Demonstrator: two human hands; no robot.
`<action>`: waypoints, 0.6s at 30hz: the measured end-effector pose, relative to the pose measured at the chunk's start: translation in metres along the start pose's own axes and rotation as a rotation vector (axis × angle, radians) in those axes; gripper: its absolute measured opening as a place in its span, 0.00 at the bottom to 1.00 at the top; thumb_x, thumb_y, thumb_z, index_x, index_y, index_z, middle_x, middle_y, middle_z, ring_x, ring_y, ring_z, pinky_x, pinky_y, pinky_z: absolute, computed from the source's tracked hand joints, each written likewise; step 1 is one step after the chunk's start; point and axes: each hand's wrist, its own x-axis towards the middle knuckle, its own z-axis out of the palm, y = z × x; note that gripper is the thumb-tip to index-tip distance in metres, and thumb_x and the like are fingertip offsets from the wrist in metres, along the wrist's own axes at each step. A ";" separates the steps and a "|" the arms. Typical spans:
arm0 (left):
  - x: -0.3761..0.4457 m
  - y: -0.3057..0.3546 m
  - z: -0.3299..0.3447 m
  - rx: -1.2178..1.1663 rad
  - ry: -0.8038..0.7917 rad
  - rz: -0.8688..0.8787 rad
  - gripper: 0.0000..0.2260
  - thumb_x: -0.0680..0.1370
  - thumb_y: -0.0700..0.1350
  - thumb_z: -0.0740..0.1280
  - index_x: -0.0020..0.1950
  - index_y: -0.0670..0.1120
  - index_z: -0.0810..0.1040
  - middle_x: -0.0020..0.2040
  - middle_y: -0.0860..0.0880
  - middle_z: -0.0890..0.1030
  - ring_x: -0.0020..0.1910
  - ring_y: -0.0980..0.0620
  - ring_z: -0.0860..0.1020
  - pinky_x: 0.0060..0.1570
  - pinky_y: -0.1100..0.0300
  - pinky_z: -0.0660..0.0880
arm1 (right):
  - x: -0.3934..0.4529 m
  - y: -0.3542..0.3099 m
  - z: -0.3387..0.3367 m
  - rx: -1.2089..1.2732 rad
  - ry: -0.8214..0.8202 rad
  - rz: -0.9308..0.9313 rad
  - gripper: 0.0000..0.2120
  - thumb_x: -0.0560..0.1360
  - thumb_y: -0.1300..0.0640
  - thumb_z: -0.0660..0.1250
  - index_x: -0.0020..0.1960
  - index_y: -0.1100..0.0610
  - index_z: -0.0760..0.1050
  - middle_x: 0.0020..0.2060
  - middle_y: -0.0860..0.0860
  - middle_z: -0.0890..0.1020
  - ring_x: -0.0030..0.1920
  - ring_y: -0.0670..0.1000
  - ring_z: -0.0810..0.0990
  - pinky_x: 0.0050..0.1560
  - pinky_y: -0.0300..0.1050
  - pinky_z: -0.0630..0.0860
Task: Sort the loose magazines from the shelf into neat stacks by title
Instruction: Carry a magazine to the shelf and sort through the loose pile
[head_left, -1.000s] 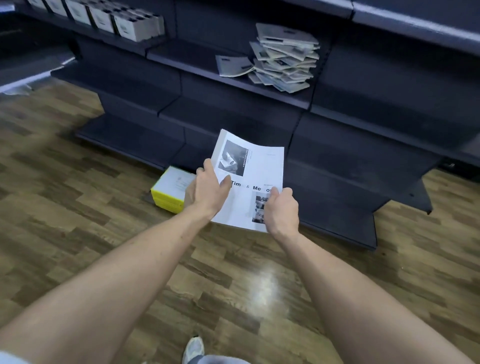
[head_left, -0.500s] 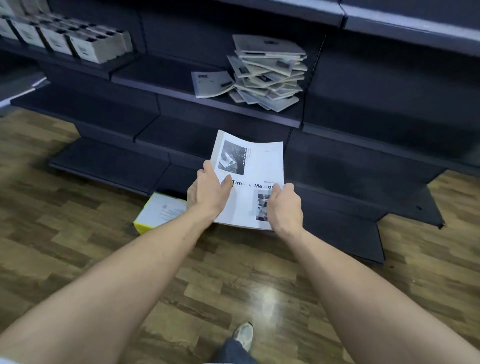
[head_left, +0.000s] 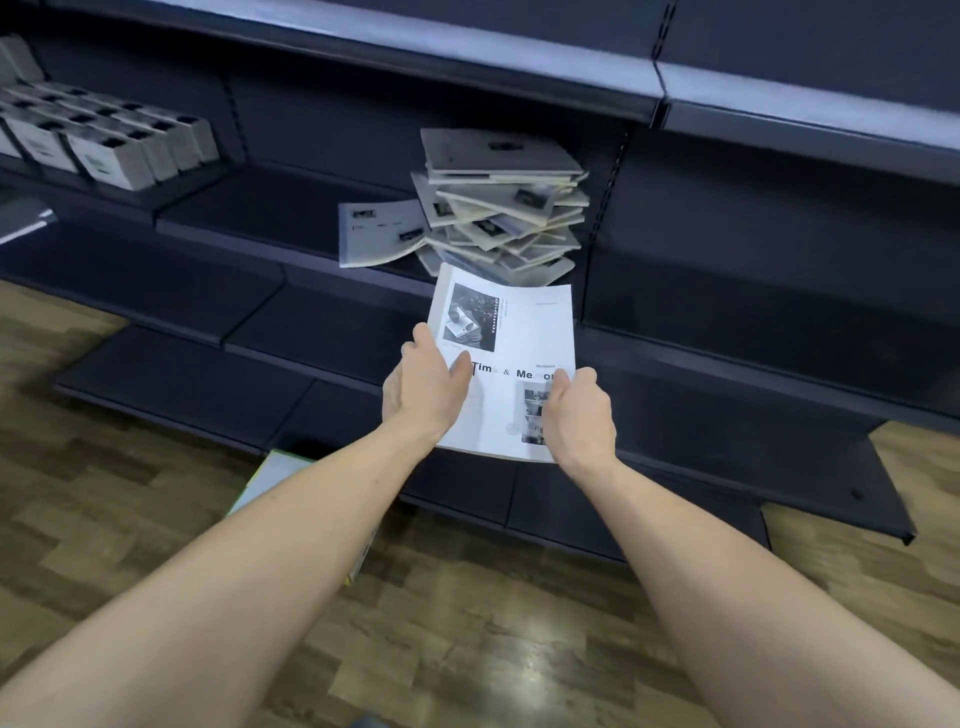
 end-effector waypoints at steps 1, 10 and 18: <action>0.011 0.007 0.003 -0.007 0.001 0.002 0.19 0.80 0.56 0.60 0.62 0.45 0.65 0.49 0.46 0.75 0.41 0.46 0.71 0.41 0.55 0.65 | 0.012 -0.002 -0.001 0.000 0.008 0.001 0.15 0.85 0.49 0.49 0.51 0.60 0.65 0.36 0.48 0.71 0.34 0.50 0.71 0.33 0.47 0.64; 0.110 0.041 0.027 -0.016 -0.005 0.101 0.21 0.80 0.55 0.59 0.66 0.43 0.64 0.54 0.43 0.77 0.48 0.43 0.78 0.42 0.55 0.66 | 0.105 -0.029 0.005 0.009 0.085 0.019 0.15 0.85 0.48 0.48 0.52 0.60 0.65 0.40 0.51 0.74 0.39 0.55 0.75 0.40 0.49 0.68; 0.167 0.046 0.038 -0.073 -0.036 0.161 0.21 0.80 0.53 0.60 0.67 0.43 0.62 0.47 0.46 0.78 0.38 0.45 0.74 0.38 0.55 0.67 | 0.152 -0.049 0.015 -0.039 0.126 0.044 0.15 0.85 0.49 0.49 0.50 0.59 0.65 0.36 0.49 0.73 0.33 0.49 0.72 0.34 0.49 0.65</action>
